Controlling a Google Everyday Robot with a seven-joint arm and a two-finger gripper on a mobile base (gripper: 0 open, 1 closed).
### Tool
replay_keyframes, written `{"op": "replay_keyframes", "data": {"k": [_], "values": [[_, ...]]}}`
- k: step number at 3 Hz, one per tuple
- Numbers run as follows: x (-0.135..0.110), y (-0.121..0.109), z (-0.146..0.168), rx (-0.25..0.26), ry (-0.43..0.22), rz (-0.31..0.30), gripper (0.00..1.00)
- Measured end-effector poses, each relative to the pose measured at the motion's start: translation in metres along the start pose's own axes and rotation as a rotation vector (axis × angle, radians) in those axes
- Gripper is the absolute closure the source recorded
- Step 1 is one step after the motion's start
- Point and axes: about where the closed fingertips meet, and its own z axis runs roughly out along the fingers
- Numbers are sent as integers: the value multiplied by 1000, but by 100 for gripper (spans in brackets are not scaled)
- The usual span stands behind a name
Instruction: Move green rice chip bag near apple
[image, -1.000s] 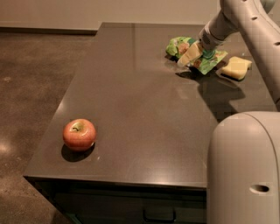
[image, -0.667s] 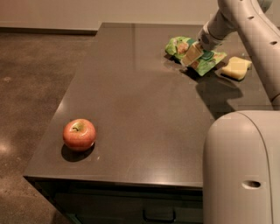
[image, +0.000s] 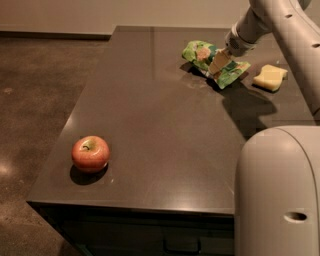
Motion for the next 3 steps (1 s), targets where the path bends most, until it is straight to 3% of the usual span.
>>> {"op": "replay_keyframes", "data": {"k": [1, 2, 3], "values": [[-5, 14, -14, -11, -16, -54, 94], [-7, 41, -34, -35, -37, -146, 100], [-3, 78, -57, -54, -56, -244, 100]]}}
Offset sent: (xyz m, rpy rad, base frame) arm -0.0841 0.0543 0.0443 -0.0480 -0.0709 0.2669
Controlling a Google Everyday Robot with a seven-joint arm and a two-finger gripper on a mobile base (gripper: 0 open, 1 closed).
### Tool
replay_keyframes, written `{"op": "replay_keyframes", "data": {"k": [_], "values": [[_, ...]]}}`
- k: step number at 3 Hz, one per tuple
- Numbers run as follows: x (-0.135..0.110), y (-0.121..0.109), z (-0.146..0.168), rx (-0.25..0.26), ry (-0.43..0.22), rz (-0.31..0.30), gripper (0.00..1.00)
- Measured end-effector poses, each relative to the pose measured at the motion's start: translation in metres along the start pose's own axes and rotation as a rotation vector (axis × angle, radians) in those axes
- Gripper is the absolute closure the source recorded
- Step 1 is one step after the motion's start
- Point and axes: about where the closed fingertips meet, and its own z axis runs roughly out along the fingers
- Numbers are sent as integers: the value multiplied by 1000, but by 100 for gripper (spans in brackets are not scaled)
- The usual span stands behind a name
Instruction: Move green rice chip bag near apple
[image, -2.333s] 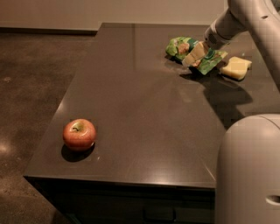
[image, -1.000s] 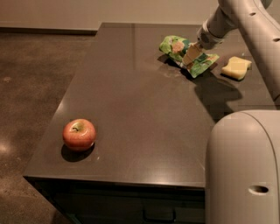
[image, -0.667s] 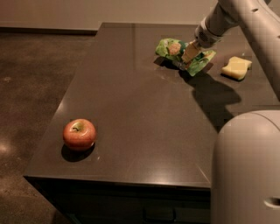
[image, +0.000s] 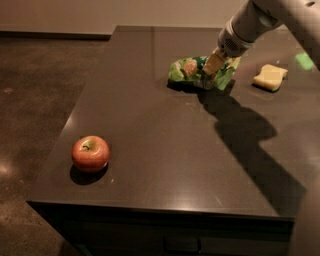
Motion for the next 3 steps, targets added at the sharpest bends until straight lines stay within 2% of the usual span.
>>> {"op": "replay_keyframes", "data": {"k": [1, 3], "values": [[-5, 49, -20, -8, -20, -88, 100], [-9, 134, -35, -17, -44, -221, 100]]}}
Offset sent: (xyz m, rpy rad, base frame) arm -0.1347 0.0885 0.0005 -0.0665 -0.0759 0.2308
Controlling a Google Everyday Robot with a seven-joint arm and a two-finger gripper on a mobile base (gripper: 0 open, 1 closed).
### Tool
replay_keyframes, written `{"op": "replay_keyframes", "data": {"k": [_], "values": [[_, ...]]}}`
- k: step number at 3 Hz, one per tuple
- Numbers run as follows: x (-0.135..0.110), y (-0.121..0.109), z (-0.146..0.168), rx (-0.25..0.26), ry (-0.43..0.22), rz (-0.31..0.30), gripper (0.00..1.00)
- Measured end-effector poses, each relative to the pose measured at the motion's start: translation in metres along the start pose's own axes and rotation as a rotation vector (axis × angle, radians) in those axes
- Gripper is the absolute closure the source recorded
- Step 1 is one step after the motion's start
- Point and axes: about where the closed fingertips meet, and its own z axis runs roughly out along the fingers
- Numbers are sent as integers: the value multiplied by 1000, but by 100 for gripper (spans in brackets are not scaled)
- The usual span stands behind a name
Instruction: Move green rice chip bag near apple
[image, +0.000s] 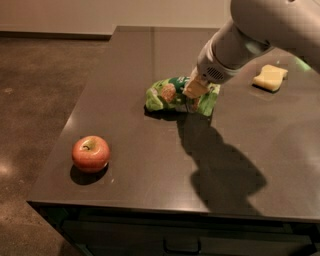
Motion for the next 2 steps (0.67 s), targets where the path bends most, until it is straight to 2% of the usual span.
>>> {"op": "replay_keyframes", "data": {"k": [2], "values": [[-15, 49, -22, -8, -40, -79, 100]]}}
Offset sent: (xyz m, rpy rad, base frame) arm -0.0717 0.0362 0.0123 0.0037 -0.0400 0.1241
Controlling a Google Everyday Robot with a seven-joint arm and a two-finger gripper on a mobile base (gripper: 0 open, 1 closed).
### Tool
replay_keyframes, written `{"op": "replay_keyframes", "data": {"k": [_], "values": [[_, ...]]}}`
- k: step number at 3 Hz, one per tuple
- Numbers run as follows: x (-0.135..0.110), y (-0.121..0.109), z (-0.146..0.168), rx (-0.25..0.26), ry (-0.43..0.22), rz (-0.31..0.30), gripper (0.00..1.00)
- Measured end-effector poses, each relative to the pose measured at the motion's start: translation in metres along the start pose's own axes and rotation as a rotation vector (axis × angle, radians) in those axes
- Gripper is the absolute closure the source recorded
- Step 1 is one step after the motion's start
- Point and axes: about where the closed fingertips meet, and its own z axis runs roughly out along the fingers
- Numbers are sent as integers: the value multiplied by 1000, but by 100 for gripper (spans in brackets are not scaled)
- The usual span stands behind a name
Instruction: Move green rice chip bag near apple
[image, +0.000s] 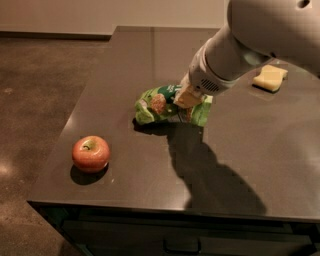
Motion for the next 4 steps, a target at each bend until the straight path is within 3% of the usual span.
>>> {"op": "replay_keyframes", "data": {"k": [3, 4], "values": [[-14, 51, -22, -84, -77, -102, 100], [-16, 63, -24, -120, -99, -139, 82]]}}
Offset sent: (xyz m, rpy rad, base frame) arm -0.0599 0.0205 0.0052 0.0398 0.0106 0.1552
